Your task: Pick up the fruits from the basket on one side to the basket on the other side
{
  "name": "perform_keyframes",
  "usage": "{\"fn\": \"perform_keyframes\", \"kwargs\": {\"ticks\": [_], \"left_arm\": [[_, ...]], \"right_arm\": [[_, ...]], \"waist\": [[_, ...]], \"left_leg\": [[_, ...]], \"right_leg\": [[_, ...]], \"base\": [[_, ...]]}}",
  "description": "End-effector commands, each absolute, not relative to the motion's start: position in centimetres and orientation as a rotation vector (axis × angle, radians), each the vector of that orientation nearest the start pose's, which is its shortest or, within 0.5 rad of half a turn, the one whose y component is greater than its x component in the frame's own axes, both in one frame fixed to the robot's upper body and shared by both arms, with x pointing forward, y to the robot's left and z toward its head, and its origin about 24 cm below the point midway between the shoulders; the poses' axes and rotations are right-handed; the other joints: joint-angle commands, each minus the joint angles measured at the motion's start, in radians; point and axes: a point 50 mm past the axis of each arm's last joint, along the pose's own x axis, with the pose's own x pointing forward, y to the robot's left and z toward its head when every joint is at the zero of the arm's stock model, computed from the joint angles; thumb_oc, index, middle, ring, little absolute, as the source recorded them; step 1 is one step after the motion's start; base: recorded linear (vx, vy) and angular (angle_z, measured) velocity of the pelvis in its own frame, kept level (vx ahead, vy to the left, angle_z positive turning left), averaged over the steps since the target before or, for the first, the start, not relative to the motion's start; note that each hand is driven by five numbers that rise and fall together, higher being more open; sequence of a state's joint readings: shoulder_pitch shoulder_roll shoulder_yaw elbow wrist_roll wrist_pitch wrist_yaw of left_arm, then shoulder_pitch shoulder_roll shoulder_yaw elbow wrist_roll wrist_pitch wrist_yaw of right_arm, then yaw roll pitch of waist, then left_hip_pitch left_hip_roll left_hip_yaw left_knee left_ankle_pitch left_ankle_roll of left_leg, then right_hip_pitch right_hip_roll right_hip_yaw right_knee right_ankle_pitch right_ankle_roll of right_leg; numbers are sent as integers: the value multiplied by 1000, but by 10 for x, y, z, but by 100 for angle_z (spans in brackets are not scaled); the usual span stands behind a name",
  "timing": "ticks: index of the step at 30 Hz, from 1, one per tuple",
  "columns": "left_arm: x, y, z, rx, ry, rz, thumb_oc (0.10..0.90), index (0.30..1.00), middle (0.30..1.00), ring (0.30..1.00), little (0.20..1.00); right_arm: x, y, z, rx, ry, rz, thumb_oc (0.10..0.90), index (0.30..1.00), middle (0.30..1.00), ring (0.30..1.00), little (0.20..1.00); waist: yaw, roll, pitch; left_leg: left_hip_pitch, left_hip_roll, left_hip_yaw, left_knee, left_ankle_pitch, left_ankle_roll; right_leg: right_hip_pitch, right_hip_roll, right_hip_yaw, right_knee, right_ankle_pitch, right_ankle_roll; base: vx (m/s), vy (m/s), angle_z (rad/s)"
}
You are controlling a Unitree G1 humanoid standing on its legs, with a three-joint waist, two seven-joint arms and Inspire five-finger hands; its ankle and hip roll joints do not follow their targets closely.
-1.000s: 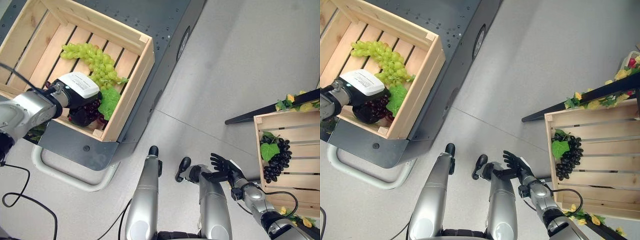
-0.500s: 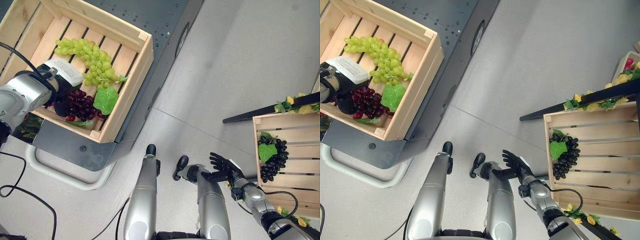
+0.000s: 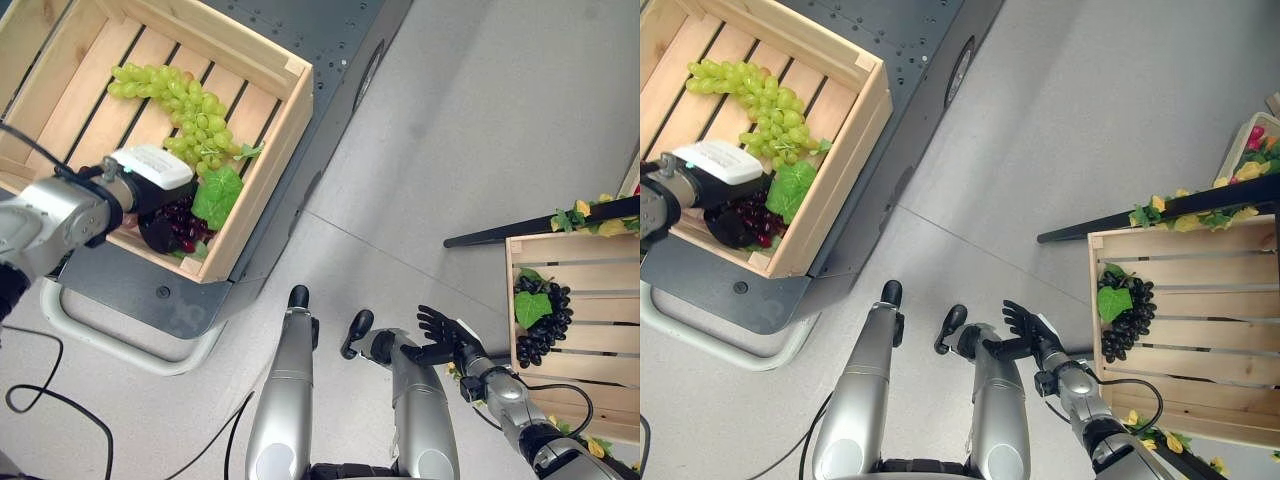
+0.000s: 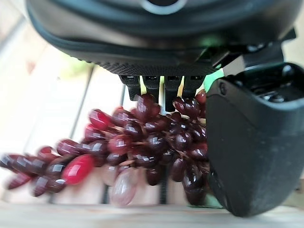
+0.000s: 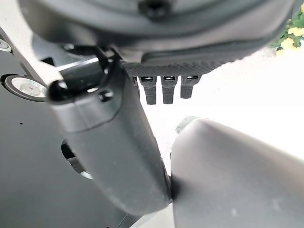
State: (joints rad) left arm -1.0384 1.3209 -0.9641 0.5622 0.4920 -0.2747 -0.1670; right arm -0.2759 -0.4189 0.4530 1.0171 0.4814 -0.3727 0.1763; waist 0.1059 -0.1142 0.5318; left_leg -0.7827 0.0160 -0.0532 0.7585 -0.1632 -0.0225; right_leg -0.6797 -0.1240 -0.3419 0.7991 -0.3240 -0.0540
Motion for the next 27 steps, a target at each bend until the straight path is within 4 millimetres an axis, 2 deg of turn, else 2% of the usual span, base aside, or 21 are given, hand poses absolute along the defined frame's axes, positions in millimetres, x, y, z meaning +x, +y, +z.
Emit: {"fn": "perform_keyframes", "kwargs": {"ticks": [1, 5, 11, 15, 21, 27], "left_arm": [[329, 324, 256, 1953, -16, -168, 800, 900, 900, 900, 900], [330, 324, 247, 1902, -59, -163, 800, 900, 900, 900, 900], [331, 321, 240, 2015, 1, -232, 800, 900, 900, 900, 900], [332, 326, 234, 2116, 129, -271, 800, 900, 900, 900, 900], [334, 333, 246, 2228, 306, -217, 800, 900, 900, 900, 900], [334, 343, 265, 2374, 464, -61, 800, 900, 900, 900, 900]], "right_arm": [[234, -247, -66, -159, 433, 147, 800, 900, 900, 900, 900], [234, -245, -66, -170, 438, 156, 800, 900, 900, 900, 900], [236, -244, -64, -167, 426, 153, 800, 900, 900, 900, 900], [239, -244, -61, -175, 409, 161, 800, 900, 900, 900, 900], [240, -253, -57, -187, 397, 148, 800, 900, 900, 900, 900], [242, -251, -55, -176, 381, 157, 800, 900, 900, 900, 900]], "waist": [[14, 11, -12], [9, 9, -12], [4, 11, -12], [-6, 12, -12], [-14, 15, -12], [-12, 9, -12]], "left_leg": [[65, -31, 83, -108, 2, 53], [63, -29, 86, -108, 4, 51], [57, -30, 86, -113, 6, 53], [47, -26, 90, -111, 5, 52], [25, -21, 94, -110, 7, 52], [14, -19, 89, -107, 5, 53]], "right_leg": [[65, 15, 9, -55, 89, 37], [62, 18, 14, -55, 86, 33], [52, 18, 16, -55, 87, 34], [40, 16, 17, -57, 91, 38], [17, 12, 16, -59, 97, 41], [12, 10, 6, -62, 99, 41]], "base": [[0, 0, 0], [0, 0, 0], [0, 0, 0], [0, 0, 0], [0, 0, 0], [-5, -17, 0]]}}
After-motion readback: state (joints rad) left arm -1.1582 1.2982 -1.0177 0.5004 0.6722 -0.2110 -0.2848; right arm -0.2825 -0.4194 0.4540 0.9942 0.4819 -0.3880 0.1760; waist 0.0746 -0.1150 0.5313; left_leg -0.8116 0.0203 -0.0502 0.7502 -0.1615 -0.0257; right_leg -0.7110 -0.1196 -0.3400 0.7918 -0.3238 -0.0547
